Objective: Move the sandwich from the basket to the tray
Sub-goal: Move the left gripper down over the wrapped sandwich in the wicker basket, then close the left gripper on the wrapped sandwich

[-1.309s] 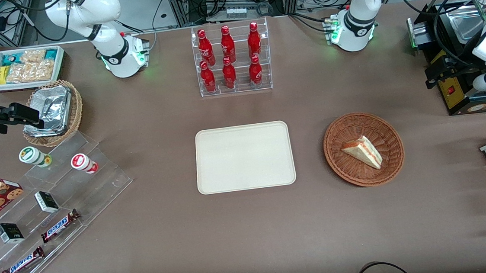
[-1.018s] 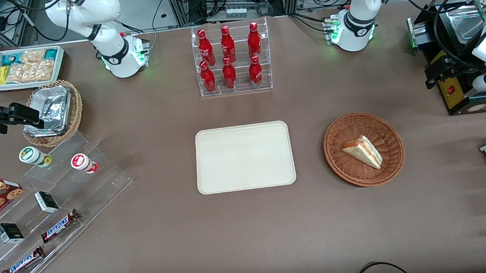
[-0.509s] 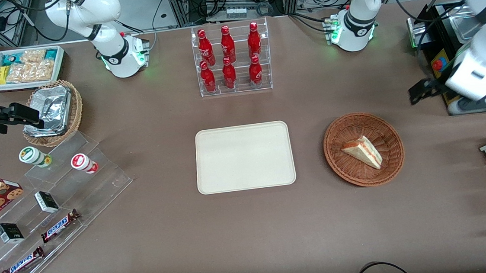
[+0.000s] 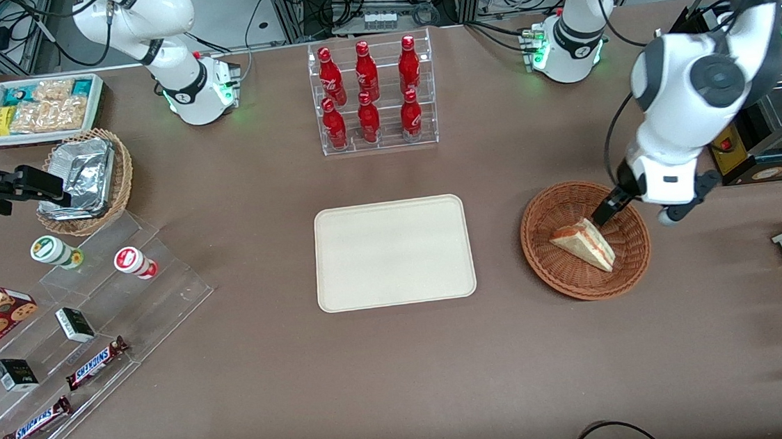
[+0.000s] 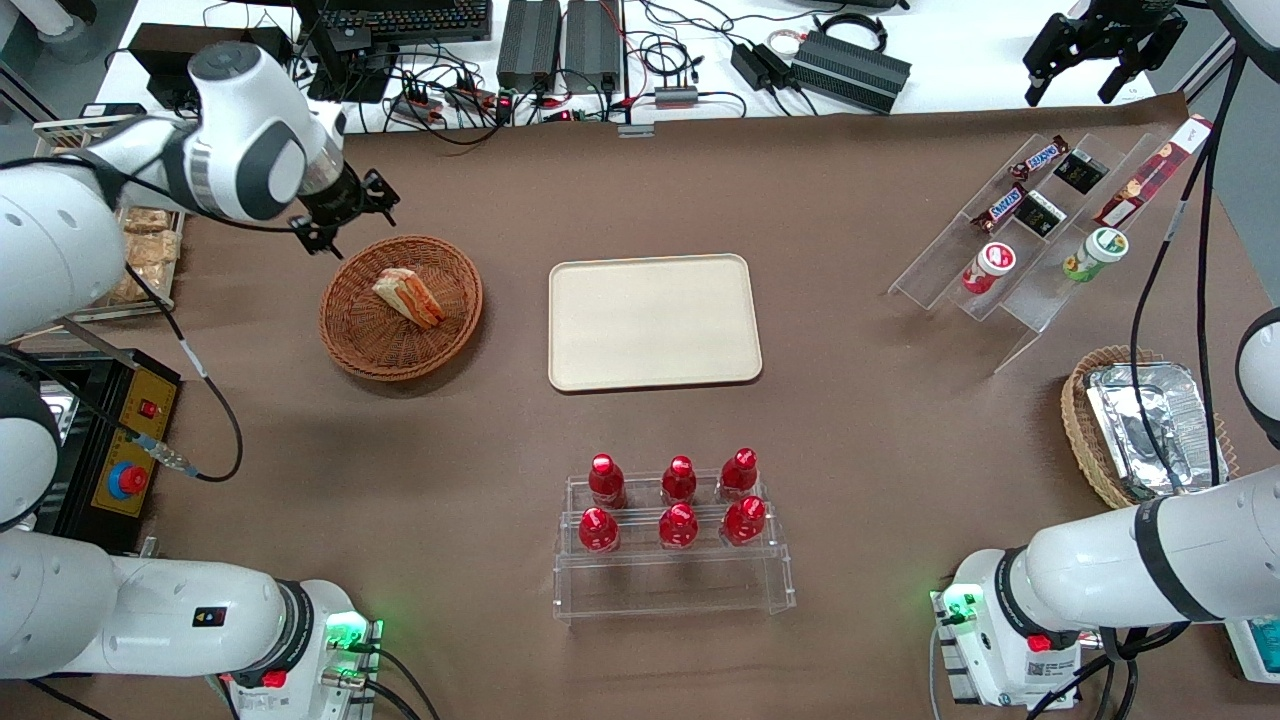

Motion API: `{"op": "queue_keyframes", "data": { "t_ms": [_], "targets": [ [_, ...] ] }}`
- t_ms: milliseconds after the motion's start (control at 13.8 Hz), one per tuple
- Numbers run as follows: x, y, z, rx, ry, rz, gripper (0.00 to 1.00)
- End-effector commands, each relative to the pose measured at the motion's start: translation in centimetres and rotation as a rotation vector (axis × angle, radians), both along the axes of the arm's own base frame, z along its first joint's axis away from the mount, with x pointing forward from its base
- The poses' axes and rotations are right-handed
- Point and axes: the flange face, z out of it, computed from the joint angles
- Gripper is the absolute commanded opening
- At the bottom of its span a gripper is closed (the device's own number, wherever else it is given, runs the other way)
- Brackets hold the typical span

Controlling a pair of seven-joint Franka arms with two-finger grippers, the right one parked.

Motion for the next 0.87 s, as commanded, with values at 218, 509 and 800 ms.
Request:
{"op": "queue_keyframes", "data": {
  "t_ms": [218, 509, 800],
  "targets": [
    [1.1, -1.0, -6.8, -0.03, 0.023, 0.173, 1.0],
    [1.3, -1.1, -9.9, -0.028, 0.048, 0.175, 1.0],
    [1.4, -1.0, -11.7, -0.031, 0.06, 0.182, 0.55]
  ]
}}
